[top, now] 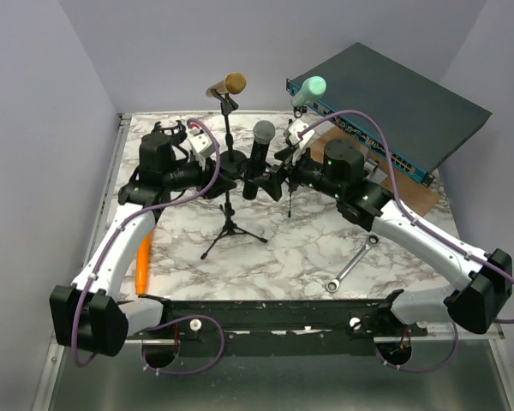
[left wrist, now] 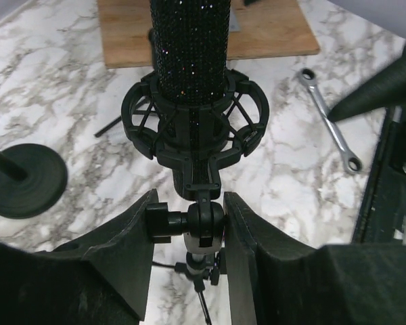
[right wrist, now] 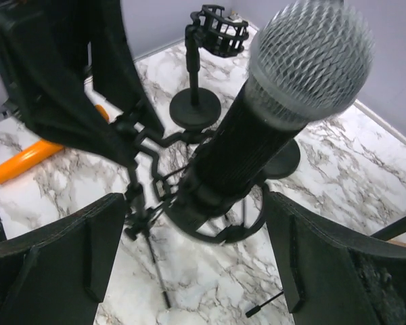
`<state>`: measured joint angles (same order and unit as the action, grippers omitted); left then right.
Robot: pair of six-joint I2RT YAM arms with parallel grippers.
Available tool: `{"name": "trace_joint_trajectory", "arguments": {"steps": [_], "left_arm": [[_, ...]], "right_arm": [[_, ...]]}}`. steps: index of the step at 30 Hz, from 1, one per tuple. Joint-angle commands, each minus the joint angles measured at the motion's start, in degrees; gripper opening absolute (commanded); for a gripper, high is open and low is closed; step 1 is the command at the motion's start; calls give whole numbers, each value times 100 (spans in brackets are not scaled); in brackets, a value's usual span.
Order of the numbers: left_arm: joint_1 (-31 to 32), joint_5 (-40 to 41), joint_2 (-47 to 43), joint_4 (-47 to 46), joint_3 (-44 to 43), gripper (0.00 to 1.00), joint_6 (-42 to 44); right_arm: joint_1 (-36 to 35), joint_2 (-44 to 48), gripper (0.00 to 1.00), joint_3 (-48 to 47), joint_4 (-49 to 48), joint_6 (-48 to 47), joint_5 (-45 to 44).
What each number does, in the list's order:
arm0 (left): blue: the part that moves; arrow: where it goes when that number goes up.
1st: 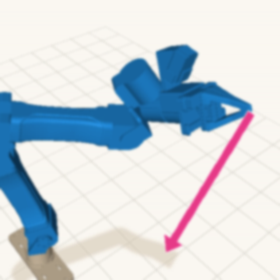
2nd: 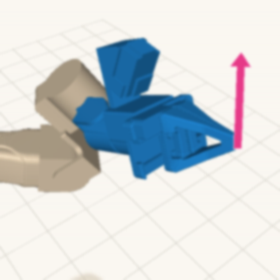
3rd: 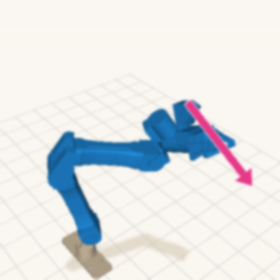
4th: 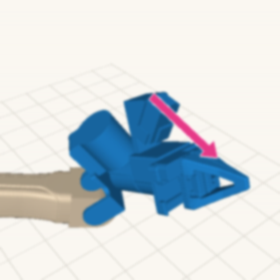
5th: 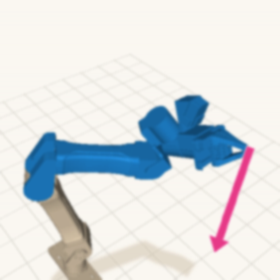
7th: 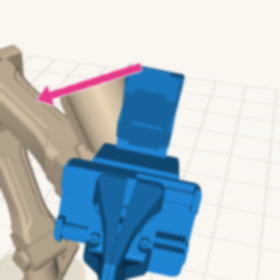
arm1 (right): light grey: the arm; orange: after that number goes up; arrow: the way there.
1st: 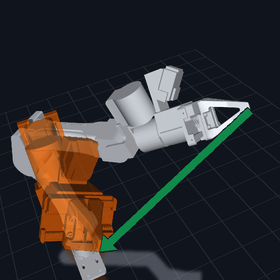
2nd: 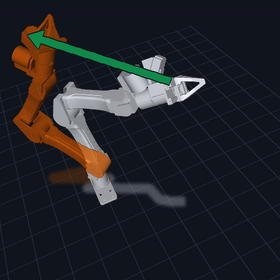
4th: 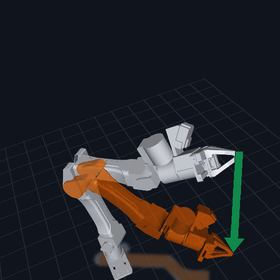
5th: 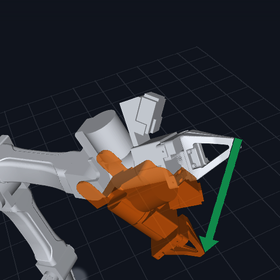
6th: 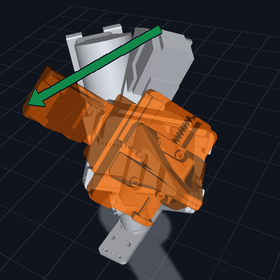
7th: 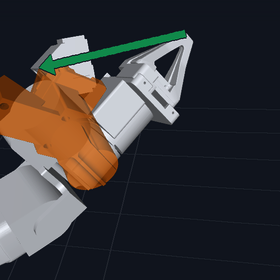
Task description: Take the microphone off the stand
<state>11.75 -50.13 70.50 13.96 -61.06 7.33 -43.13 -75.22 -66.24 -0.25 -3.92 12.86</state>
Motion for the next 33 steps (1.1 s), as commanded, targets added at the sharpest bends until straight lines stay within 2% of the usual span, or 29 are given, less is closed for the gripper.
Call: {"name": "trace_joint_trajectory", "arguments": {"steps": [1,11,15,18,20,25,27,33], "left_arm": [[30,-643,-667,-129,438,0,-191],[97,-711,-1455,-1174,1643,0,-535],[178,-651,-1458,-1121,1787,0,-405],[229,-613,-1435,-1117,1926,0,-347],[264,-575,-1427,-1176,2025,0,-329],[299,-508,-1417,-1369,2246,0,-349],[302,-504,-1369,-1572,2345,0,-323],[319,-519,-1236,-1958,2679,0,-250]], "right_arm": [[18,-174,91,-295,13,164,-90],[29,-401,89,-110,-263,369,262],[24,-528,83,-162,-367,525,704],[24,-638,69,-269,-387,627,954],[24,-673,56,-327,-371,656,1068],[25,-623,20,-506,-186,537,1098],[29,-580,3,-642,-38,451,1070],[36,-510,1,-1148,507,166,1005]]}}
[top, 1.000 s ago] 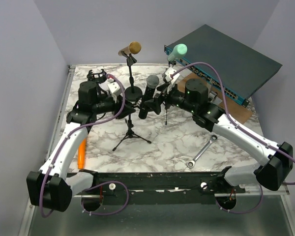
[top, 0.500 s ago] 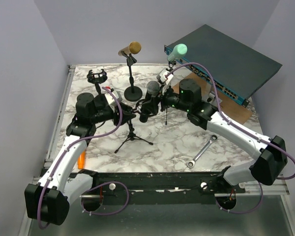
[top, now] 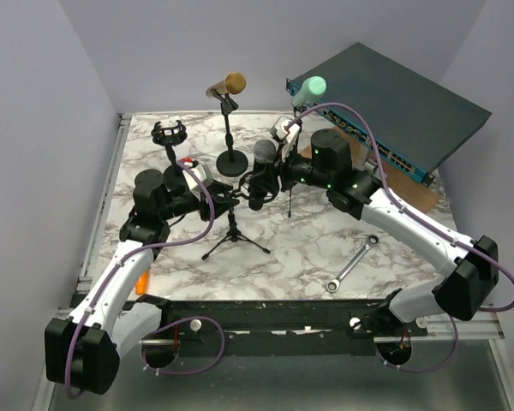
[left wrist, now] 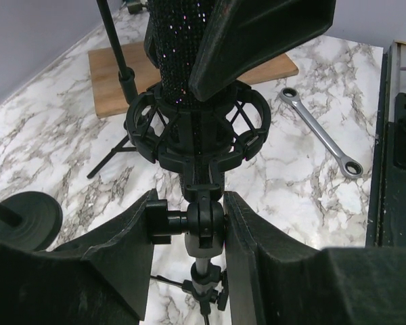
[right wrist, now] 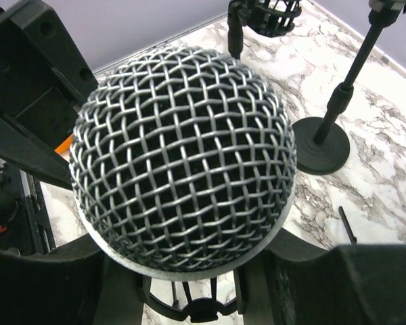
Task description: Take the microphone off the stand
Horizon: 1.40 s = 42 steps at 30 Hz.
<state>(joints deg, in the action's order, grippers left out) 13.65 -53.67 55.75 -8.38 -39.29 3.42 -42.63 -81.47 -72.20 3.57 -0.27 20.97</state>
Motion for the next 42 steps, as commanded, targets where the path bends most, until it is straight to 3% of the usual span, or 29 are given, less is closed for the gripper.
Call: {"name": "trace_joint_trajectory", "arguments": {"steps": [1,34,35,38,42], "left_arm": [[146,-147,259,205,547,0,141],[391,419,202,724,253,0,502],[376,423,182,737,239,3,500],[375,419,103,827,140,27,510],[375,482,-125,1083,-51,50,560]], "right_arm": [[-11,114,1,-635,194,-217,230],[-15,-148,1,-3333,2165,-808,957],[-13,-163,1,-3379,2197,-784,1014],[-16,-168,1,-3330,2202,-695,1164],[-26,-184,1,-3124,2127,-671,1238]]}}
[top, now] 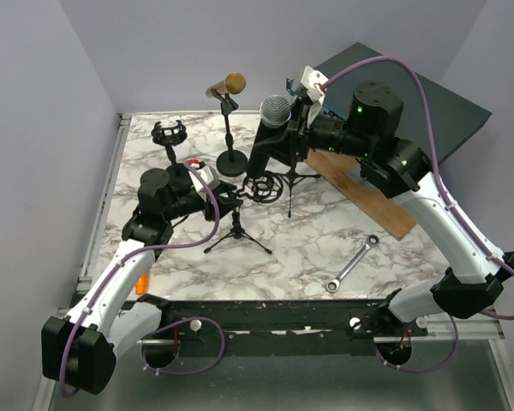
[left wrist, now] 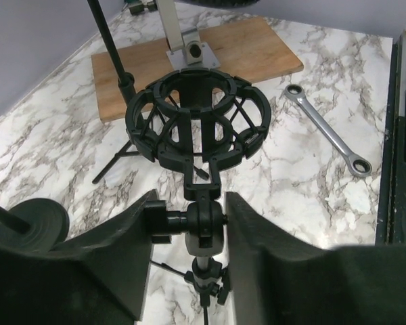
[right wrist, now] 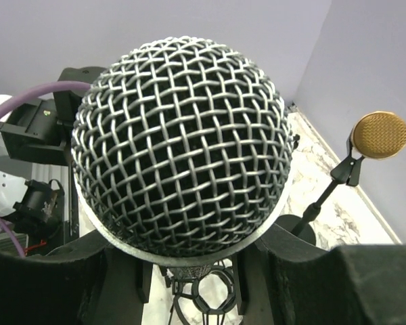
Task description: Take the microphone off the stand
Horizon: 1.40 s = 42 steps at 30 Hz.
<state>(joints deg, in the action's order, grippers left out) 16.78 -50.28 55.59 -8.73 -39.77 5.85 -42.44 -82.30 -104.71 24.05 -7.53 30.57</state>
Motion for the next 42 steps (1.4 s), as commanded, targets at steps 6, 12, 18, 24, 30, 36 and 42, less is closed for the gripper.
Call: {"name": "trace_joint_trajectory", "arguments": {"steps": [6,12,18,24,30,36,42], "left_arm": [[63,475,-659,1590,-408,88,568],[62,516,-1040,2103,-1131,99,682],[63,30,-755,2095,-1930,99,136],[152,-479,-305,1740,-2303,97,-550],[420,-718,48,1416,-2366,86,-1016],[528,-880,261,973,-2282,66,-1530],[530,-900,206,902,-2225,7,-1781]], "right_arm": [[-46,-173,1,273,-28,144,446],[-49,-302,1,196,-92,335,895],[-50,-467,1,187,-289,611,1516],[-53,-598,1,109,-424,735,1918],[-54,-638,1,152,-545,975,2106],[-54,-613,1,302,-644,991,2187],[-50,-507,2,634,-777,991,2052]]}}
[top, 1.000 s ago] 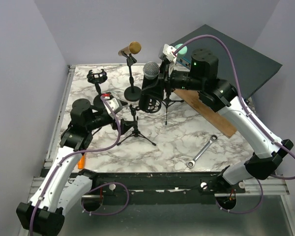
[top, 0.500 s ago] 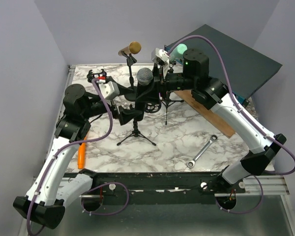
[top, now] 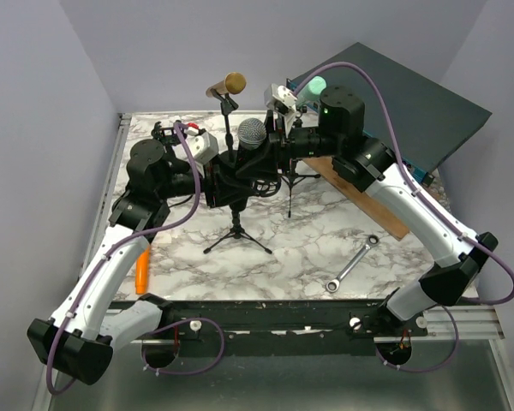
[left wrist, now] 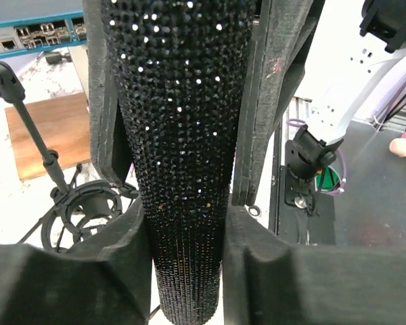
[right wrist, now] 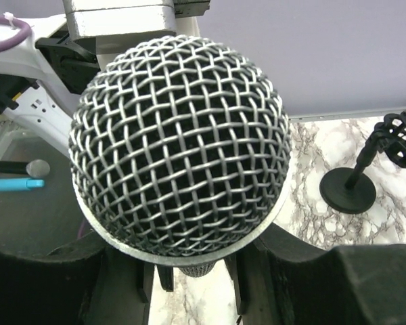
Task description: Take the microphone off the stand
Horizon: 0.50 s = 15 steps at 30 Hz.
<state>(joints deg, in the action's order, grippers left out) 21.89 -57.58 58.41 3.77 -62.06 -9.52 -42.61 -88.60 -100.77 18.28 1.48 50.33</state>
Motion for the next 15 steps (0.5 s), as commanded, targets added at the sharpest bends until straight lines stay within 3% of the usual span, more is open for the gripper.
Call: {"name": "trace_joint_trajectory", "arguments": {"steps": [1,6,7,15], "left_arm": [[19,-94,-142,-346,23,0,-231],[-203,673,-654,513,151,0,140],[-328,776,-802,652,226,0,186],[-2213,1486,-1426,2649,449,0,562]], "right_arm": [[-37,150,8,294,-202,93,16],[-36,450,62,628,-211,1,-557],[-36,516,67,727,-211,-43,-711],[-36,1009,74,1292,-212,-366,-1284]]}}
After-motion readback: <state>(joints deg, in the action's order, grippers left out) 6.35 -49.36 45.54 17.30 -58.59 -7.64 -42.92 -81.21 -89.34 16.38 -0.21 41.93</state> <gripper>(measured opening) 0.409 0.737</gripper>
